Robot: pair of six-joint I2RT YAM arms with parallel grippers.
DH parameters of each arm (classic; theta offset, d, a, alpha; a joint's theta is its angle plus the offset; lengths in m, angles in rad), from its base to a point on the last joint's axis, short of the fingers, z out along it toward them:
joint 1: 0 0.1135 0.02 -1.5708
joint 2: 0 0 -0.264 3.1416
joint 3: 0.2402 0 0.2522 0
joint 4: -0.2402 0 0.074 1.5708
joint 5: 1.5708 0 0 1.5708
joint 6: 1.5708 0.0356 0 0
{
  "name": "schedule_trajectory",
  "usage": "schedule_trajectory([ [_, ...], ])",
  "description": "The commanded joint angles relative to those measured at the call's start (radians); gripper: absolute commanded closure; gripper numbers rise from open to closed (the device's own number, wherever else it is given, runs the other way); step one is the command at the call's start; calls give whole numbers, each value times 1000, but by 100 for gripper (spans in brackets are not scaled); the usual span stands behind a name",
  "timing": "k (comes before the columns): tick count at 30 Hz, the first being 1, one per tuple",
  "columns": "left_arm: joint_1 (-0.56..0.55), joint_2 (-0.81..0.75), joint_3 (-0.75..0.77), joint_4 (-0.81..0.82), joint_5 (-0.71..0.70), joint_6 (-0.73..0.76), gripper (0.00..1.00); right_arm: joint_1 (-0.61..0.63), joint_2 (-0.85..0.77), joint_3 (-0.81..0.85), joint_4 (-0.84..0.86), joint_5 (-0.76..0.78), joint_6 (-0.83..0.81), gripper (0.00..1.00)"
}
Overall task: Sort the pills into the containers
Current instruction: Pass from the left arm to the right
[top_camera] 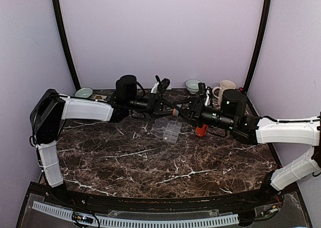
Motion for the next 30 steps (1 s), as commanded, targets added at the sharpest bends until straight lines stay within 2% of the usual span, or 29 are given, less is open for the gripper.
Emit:
schedule_trajectory([
  [1,5,-7,25,42,21,-2,100,-11,1,27,51,-23,5,45],
  [10,12,5,31,51,-3,-15,99,-19,-3,37,19,-32,3,58],
  [12,15,4,31,47,-13,-15,90,-19,-5,41,10,-27,-2,59],
  [14,19,1,30,49,-21,-16,84,-20,-9,43,-2,-18,-7,59],
  [18,22,-6,26,47,-33,-9,82,-21,-17,47,-25,-8,-19,60],
  [22,22,-6,28,50,-36,-10,87,-21,-14,60,-42,-8,-31,61],
  [30,25,-26,16,28,-52,16,70,-22,-15,142,-189,14,-110,61],
])
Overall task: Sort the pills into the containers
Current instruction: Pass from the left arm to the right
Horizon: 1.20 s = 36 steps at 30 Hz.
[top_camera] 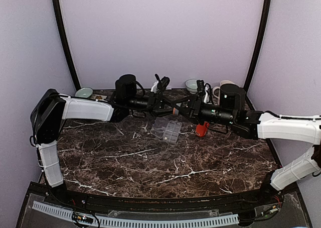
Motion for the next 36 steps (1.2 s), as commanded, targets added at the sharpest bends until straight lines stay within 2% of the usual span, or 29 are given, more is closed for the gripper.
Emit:
schedule_trajectory([
  [1,14,-39,6,-12,-35,41,69,-7,-17,74,-51,20,-55,61],
  [6,18,-62,-21,-37,-55,65,65,-7,-18,101,-94,36,-76,61],
  [16,39,-122,-99,-92,-120,121,64,-7,-13,138,-152,55,-87,61],
  [21,45,-124,-117,-27,-102,82,63,-7,-6,138,-153,45,-84,61],
  [29,58,-103,-154,163,-52,-56,57,-7,-18,117,-121,38,-70,61],
  [36,66,-119,-174,142,-60,-33,56,-7,-28,115,-126,46,-67,61],
])
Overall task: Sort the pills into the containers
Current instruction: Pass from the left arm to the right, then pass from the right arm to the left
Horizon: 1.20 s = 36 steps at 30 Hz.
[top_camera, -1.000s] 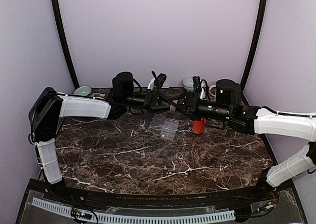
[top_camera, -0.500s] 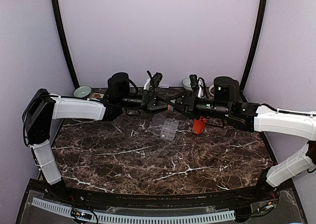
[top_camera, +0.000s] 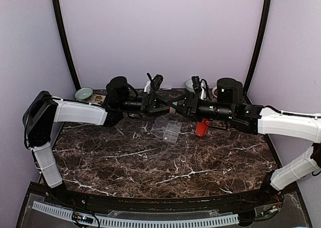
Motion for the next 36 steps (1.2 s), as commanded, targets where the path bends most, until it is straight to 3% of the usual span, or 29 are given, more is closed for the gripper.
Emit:
schedule_trajectory([
  [1,65,-24,-50,0,-4,4,56,-21,-42,9,12,68,5,61],
  [9,72,-10,-64,147,26,-105,56,-21,-53,-6,12,64,4,61],
  [21,73,-15,-68,130,28,-92,56,-21,-60,-8,5,73,7,61],
  [25,72,-64,-77,-6,4,37,56,-20,-47,47,-64,101,-7,62],
  [31,55,-195,-77,-383,-207,394,56,-18,13,189,-268,176,2,63],
  [36,32,-258,-97,-472,-370,540,57,-14,79,322,-443,224,18,63],
])
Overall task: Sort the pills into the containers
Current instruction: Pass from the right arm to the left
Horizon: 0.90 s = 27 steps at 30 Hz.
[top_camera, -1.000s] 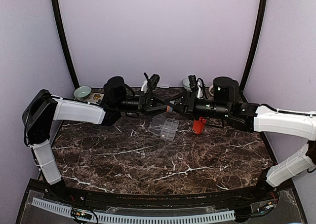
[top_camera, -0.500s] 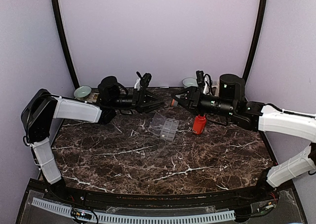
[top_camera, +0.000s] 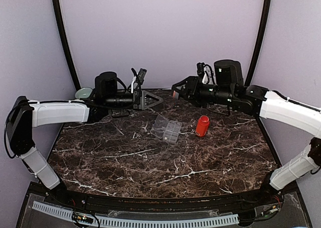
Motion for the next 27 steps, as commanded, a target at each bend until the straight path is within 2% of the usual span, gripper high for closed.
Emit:
schedule_trajectory([
  [1,-26,-80,-26,-139,-176,220,57,3,60,113,-181,62,15,63],
  [11,-55,-81,-11,-124,-149,294,60,5,113,199,-264,36,69,63],
  [27,-108,-74,49,-179,-184,418,60,3,158,183,-223,-69,141,64],
])
